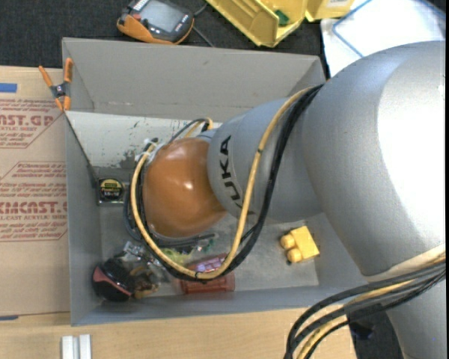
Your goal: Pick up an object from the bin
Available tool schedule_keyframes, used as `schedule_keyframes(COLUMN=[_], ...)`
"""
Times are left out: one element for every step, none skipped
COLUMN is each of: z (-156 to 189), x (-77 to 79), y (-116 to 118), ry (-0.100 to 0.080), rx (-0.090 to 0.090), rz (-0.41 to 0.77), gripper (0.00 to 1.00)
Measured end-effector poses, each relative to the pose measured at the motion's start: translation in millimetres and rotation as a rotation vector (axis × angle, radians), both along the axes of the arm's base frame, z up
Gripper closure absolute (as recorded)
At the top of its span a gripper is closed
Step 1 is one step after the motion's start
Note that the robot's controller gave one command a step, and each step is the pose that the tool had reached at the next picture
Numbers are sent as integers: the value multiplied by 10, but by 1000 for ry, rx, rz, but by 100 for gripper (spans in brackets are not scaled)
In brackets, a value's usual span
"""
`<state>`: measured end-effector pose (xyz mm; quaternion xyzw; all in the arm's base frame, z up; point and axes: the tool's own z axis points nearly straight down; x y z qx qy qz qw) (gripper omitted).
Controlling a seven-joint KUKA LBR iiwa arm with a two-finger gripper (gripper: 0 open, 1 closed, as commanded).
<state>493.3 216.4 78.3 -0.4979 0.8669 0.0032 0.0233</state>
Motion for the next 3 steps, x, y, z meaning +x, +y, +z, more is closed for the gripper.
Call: schedule_keyframes(z=[-15, -26, 753], x=[27, 81, 55], y=[-394, -507, -344], ry=[-19, -11, -9], rx=[-1, 13, 4], rz=[205, -24, 110], gripper=[100, 100, 100])
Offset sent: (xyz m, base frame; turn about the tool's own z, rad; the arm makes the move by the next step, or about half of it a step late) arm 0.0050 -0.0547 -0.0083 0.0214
